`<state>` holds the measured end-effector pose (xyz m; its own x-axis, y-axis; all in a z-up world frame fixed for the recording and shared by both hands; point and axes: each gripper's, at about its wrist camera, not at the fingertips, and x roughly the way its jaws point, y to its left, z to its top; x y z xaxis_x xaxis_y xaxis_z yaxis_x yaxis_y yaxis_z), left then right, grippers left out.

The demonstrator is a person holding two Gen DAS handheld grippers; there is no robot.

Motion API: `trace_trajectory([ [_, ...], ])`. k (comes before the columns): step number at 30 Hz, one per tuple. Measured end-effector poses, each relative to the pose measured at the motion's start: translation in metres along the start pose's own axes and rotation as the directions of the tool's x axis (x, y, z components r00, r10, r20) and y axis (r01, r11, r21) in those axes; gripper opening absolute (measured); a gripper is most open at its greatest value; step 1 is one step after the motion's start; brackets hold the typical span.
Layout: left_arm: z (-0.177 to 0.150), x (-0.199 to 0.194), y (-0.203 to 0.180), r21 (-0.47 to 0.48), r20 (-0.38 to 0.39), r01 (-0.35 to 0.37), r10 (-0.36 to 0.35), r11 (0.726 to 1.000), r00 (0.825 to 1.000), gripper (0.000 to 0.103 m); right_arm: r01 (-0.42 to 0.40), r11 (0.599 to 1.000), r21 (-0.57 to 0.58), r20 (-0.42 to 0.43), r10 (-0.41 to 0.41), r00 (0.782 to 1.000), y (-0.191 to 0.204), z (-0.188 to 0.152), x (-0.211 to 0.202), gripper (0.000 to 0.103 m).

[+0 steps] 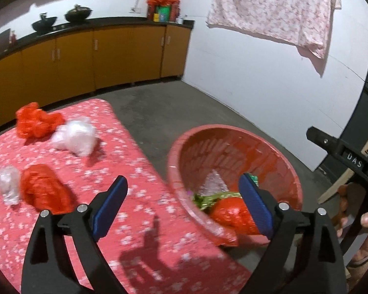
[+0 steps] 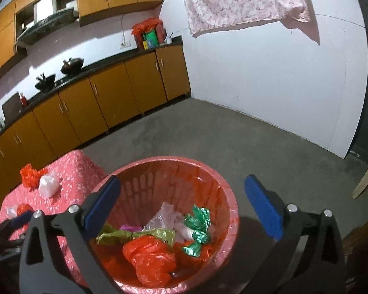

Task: Collect trash
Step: 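Move both tools back over the table toward the remaining bags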

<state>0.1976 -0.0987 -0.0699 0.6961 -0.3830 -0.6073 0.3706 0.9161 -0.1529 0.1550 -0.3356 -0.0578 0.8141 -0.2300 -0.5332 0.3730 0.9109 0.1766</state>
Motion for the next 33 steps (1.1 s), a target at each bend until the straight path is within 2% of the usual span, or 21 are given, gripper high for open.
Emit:
trace_trajectory([
  [4,0.0,-0.022,0.025,-0.016,0.049,-0.069,0.07,0.997,0.996,0.097,0.006,0.999,-0.054,0.022,-0.005,1.0,0.019,-0.002,-0.004,0.099],
  [9,-0.005,-0.055,0.067,-0.044,0.102,-0.195,0.199,0.98,0.975,0.1,-0.068,0.993,-0.1,0.043,0.073,0.996,0.054,-0.001,-0.012,0.099],
  [11,-0.011,-0.07,0.092,-0.06,0.115,-0.274,0.279,0.96,0.953,0.101,-0.103,0.987,-0.121,0.045,0.11,0.993,0.072,-0.002,-0.013,0.099],
  [12,-0.014,-0.073,0.1,-0.065,0.116,-0.293,0.299,0.954,0.947,0.101,-0.122,0.984,-0.133,0.043,0.129,0.991,0.081,-0.003,-0.014,0.099],
  [15,-0.025,-0.087,0.132,-0.089,0.102,-0.383,0.391,0.92,0.915,0.101,-0.176,0.968,-0.178,0.025,0.183,0.983,0.115,-0.009,-0.014,0.099],
  [18,-0.04,-0.1,0.169,-0.133,0.069,-0.465,0.476,0.875,0.877,0.101,-0.231,0.948,-0.221,-0.01,0.235,0.972,0.15,-0.022,-0.012,0.099],
  [23,-0.059,-0.12,0.216,-0.198,0.032,-0.537,0.553,0.82,0.833,0.101,-0.318,0.904,-0.286,-0.081,0.308,0.948,0.206,-0.046,-0.007,0.099],
  [26,-0.067,-0.127,0.235,-0.223,0.011,-0.566,0.583,0.793,0.812,0.101,-0.376,0.872,-0.312,-0.133,0.352,0.926,0.235,-0.06,-0.002,0.099],
  [30,-0.075,-0.134,0.253,-0.249,-0.005,-0.584,0.602,0.773,0.799,0.101,-0.424,0.842,-0.332,-0.181,0.385,0.905,0.268,-0.076,0.005,0.099],
  [33,-0.077,-0.134,0.264,-0.257,-0.011,-0.59,0.608,0.765,0.794,0.101,-0.438,0.826,-0.355,-0.207,0.387,0.898,0.288,-0.086,0.013,0.099],
])
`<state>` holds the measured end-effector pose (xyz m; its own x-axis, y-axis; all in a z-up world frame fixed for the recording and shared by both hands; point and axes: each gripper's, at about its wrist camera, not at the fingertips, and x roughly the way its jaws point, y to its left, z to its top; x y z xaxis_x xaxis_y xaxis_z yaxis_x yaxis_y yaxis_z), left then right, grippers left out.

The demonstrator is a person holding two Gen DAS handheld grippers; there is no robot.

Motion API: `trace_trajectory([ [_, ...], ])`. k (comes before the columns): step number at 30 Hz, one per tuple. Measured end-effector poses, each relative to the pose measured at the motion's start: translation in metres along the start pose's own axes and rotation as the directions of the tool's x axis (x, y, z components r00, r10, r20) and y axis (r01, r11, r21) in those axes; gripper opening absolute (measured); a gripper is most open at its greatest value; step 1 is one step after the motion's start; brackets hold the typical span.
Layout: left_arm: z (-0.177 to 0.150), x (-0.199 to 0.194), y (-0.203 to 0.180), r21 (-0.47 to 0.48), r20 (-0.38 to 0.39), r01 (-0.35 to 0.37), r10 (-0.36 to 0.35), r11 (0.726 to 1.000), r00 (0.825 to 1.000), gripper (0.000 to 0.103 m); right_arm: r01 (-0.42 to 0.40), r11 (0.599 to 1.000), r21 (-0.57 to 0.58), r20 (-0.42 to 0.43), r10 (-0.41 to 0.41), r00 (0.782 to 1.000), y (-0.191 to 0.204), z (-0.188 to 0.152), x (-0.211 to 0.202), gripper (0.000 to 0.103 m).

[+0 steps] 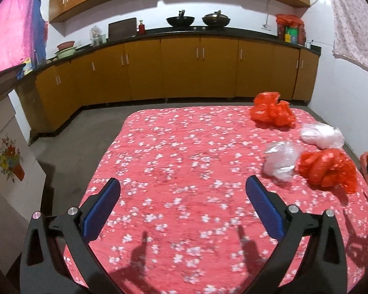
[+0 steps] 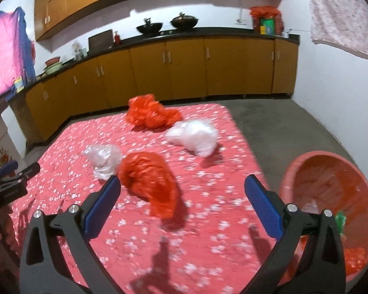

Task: Collect trash
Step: 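Move both tools back over the table toward the remaining bags, then grasp the orange bag with the right tool while the left tool grasps a clear bag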

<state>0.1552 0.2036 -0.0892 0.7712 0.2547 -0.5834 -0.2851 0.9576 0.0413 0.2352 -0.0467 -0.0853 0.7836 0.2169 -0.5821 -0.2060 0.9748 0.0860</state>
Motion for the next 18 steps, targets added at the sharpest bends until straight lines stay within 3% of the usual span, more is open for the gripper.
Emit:
trace_trajectory([
  [12,0.004,0.023,0.014,-0.015,-0.015,-0.003,0.002,1.0,1.0,0.101,-0.001,0.999,-0.033,-0.091,-0.002,0.996,0.021,0.01,0.065,0.097],
  [14,0.005,0.026,0.012,-0.009,-0.015,-0.001,0.001,1.0,1.0,0.101,-0.005,0.999,-0.04,-0.105,0.001,0.994,0.023,0.012,0.072,0.092],
  [17,0.007,0.029,0.008,0.0,-0.015,0.005,-0.005,1.0,1.0,0.101,-0.039,0.998,-0.048,-0.151,0.032,0.988,0.025,0.01,0.081,0.076],
  [18,0.008,0.03,0.006,0.002,-0.016,0.009,-0.009,1.0,1.0,0.101,-0.052,0.997,-0.049,-0.166,0.043,0.985,0.025,0.009,0.083,0.063],
])
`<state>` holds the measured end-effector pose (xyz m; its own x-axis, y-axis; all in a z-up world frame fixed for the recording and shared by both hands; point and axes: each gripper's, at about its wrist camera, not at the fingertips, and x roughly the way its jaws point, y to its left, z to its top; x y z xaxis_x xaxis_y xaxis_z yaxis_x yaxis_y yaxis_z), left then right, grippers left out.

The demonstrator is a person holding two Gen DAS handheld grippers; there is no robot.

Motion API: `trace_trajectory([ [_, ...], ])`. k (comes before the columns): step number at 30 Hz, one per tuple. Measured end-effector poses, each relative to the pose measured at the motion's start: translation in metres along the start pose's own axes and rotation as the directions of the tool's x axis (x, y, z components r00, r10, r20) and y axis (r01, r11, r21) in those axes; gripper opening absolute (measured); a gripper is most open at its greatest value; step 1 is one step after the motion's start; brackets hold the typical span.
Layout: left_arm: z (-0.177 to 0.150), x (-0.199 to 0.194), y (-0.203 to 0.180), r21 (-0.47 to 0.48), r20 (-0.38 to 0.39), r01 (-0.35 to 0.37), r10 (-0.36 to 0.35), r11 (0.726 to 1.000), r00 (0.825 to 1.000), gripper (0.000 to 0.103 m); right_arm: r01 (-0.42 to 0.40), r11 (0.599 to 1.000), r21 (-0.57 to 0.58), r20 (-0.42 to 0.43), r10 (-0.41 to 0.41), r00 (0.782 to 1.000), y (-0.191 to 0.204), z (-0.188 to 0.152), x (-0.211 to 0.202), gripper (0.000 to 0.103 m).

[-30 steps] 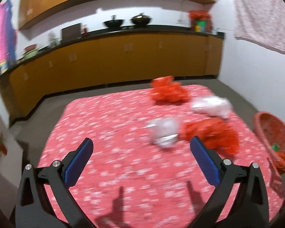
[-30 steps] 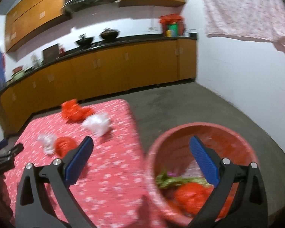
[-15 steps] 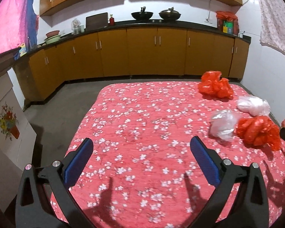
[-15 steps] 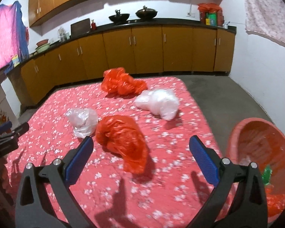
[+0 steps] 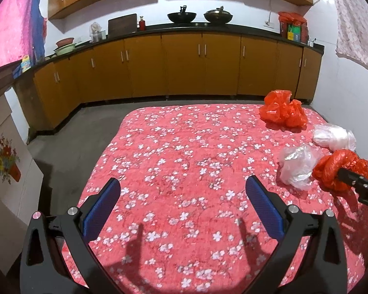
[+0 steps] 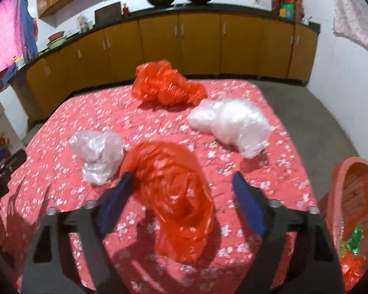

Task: Collect trash
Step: 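Grasp the orange bag with the right tool while the left tool grasps a clear bag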

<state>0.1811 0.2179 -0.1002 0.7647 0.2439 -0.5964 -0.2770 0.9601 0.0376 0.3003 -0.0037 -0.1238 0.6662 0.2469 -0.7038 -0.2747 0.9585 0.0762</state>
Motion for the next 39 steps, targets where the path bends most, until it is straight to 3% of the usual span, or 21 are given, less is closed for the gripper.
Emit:
trace_trajectory([
  [1,0.001,0.001,-0.003,0.003,0.0,0.008,-0.008,1.0,1.0,0.101,-0.012,1.0,-0.003,-0.014,0.012,1.0,0.0,-0.001,0.002,0.051],
  [4,0.006,0.001,-0.014,0.015,0.005,0.04,-0.04,0.999,0.999,0.101,-0.033,0.999,-0.004,-0.012,0.033,0.999,0.001,-0.005,0.0,0.046],
  [17,0.011,0.009,-0.105,0.14,-0.027,0.205,-0.203,0.969,0.979,0.101,0.056,0.994,0.093,0.019,-0.057,0.998,-0.051,-0.027,-0.034,0.045],
  [32,0.02,0.058,-0.134,0.086,-0.168,0.176,-0.16,0.981,0.973,0.1,0.053,0.99,0.134,-0.018,-0.051,0.999,-0.063,-0.033,-0.033,0.047],
  [34,0.02,0.062,-0.133,0.077,-0.188,0.186,-0.169,0.979,0.967,0.09,0.048,0.989,0.14,-0.022,-0.046,0.999,-0.064,-0.033,-0.032,0.048],
  [39,0.02,0.067,-0.13,0.05,-0.216,0.196,-0.181,0.979,0.959,0.08,0.043,0.988,0.145,-0.025,-0.039,0.999,-0.063,-0.033,-0.029,0.049],
])
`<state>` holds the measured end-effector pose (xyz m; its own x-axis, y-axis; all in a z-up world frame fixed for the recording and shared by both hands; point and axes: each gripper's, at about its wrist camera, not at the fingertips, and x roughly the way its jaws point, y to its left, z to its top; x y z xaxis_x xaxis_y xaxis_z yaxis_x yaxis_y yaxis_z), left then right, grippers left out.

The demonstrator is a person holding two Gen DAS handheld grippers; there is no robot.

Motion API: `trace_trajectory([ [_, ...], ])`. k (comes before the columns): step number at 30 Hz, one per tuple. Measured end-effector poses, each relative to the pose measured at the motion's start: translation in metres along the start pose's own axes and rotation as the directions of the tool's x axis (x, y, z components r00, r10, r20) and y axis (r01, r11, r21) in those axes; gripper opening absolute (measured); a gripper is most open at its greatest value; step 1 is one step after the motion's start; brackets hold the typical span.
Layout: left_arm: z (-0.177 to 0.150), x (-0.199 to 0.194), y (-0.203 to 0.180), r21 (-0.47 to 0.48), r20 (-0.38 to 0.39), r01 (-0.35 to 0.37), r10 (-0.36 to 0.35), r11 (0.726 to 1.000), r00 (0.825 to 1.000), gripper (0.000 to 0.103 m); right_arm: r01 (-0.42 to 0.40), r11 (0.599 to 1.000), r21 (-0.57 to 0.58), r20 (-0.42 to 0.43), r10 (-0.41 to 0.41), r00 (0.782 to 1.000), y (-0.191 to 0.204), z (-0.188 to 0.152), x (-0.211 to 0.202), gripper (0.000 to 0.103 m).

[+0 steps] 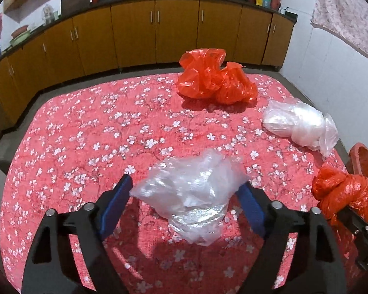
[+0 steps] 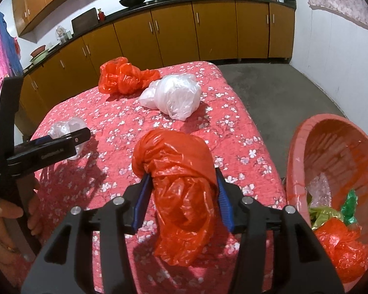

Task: Collect trash
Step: 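Grasp the orange bag with the right tool while the left tool grasps a clear bag, then carry the orange and clear bags over the basket and open both tools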

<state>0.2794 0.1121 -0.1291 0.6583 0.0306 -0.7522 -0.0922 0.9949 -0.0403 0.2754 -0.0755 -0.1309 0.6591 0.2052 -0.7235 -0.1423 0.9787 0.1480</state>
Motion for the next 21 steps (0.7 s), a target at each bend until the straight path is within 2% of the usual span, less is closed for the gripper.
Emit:
trace_trajectory([
  [3,-0.001,0.003,0.002,-0.014,-0.019,0.006,-0.006,1.0,1.0,0.072,-0.001,1.0,0.001,0.003,0.001,1.0,0.002,0.001,0.001,0.049],
  [6,-0.002,0.004,0.004,-0.02,-0.031,0.018,-0.019,1.0,0.999,0.057,-0.004,1.0,-0.006,0.009,0.004,1.0,0.004,0.001,0.0,0.049],
  [9,-0.005,0.0,0.005,-0.017,-0.028,0.03,-0.031,0.999,0.999,0.052,-0.006,1.0,-0.022,0.02,0.006,1.0,0.006,0.0,-0.004,0.047],
  [15,-0.012,-0.012,0.005,0.004,-0.012,0.036,-0.036,0.999,0.999,0.047,-0.01,1.0,-0.016,0.033,0.011,0.999,0.006,-0.004,-0.015,0.046],
  [21,-0.011,-0.038,0.003,0.009,0.026,0.046,-0.046,0.999,0.999,0.047,-0.012,1.0,-0.018,0.063,0.014,0.998,0.005,-0.005,-0.037,0.046],
])
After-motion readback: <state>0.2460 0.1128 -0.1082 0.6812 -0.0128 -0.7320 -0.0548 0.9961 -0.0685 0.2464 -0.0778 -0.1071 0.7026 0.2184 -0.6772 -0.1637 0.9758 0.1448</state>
